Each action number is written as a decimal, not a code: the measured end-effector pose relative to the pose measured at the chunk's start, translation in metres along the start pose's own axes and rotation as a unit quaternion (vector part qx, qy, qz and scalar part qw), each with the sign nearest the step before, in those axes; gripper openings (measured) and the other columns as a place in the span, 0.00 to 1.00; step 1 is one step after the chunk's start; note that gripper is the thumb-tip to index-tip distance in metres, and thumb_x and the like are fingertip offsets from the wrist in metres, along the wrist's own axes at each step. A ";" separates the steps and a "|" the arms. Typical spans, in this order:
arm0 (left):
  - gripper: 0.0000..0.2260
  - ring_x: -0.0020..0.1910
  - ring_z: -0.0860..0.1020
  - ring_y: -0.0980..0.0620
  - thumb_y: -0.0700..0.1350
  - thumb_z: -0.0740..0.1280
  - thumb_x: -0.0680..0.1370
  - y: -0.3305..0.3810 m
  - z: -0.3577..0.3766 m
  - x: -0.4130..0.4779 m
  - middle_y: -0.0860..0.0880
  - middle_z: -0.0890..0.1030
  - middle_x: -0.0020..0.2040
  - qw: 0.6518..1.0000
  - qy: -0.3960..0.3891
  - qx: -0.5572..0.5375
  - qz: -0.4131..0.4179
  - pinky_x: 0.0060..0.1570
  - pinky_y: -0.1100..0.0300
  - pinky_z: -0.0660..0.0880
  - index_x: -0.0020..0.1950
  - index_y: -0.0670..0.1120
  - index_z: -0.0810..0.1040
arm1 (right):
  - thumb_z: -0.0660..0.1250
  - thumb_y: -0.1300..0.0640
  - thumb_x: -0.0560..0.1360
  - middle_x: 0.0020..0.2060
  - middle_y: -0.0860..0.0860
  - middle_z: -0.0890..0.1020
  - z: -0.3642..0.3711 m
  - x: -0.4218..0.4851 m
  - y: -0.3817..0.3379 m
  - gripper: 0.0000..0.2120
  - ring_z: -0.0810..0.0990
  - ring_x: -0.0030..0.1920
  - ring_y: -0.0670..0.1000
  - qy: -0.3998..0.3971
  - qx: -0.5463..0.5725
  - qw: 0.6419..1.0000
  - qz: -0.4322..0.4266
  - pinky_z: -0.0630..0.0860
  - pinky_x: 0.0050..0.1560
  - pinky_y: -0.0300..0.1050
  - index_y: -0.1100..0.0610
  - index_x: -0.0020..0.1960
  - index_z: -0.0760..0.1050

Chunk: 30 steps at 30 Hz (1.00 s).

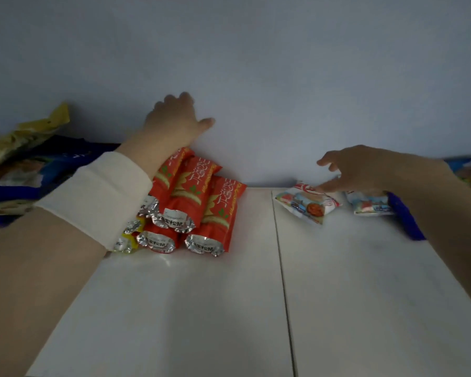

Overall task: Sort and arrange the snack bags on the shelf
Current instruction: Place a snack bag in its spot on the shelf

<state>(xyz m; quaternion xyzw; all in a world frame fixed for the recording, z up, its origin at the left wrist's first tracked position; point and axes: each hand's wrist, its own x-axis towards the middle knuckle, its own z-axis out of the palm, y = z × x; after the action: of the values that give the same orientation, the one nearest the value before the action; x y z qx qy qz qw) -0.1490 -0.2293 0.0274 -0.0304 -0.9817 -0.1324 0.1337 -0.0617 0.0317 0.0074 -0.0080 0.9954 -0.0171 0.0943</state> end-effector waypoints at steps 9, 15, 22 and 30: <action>0.26 0.65 0.71 0.42 0.56 0.64 0.77 0.208 0.146 -0.061 0.41 0.73 0.67 0.969 -0.208 -0.115 0.071 0.61 0.55 0.69 0.68 0.41 0.67 | 0.61 0.40 0.74 0.65 0.53 0.73 0.026 -0.031 0.143 0.28 0.71 0.64 0.54 -0.022 -0.050 0.998 0.039 0.68 0.60 0.46 0.53 0.70 0.64; 0.27 0.65 0.73 0.44 0.57 0.63 0.76 0.318 0.224 -0.082 0.44 0.73 0.68 0.955 -0.213 -0.180 0.105 0.62 0.50 0.71 0.71 0.44 0.66 | 0.65 0.46 0.74 0.66 0.52 0.73 0.052 -0.054 0.244 0.27 0.71 0.65 0.53 -0.033 0.034 0.995 0.089 0.68 0.65 0.46 0.53 0.69 0.66; 0.37 0.67 0.71 0.44 0.49 0.70 0.74 0.348 0.277 -0.097 0.43 0.69 0.70 0.951 -0.168 -0.259 -0.024 0.64 0.51 0.71 0.75 0.41 0.53 | 0.65 0.44 0.74 0.66 0.49 0.72 0.069 -0.068 0.300 0.24 0.70 0.66 0.52 0.002 0.069 0.990 0.120 0.67 0.63 0.46 0.49 0.68 0.67; 0.16 0.50 0.76 0.52 0.31 0.62 0.76 0.346 0.213 -0.101 0.46 0.76 0.52 0.895 0.042 -0.424 0.131 0.41 0.79 0.68 0.63 0.39 0.69 | 0.73 0.42 0.61 0.61 0.54 0.75 0.068 -0.070 0.328 0.37 0.73 0.62 0.56 0.182 0.157 0.967 0.082 0.70 0.64 0.52 0.45 0.68 0.66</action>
<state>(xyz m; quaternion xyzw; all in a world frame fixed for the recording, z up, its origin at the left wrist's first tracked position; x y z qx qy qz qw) -0.0730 0.1583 -0.1112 -0.2072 -0.8130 -0.5182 0.1659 0.0156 0.3585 -0.0581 0.0922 0.9779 -0.1660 -0.0876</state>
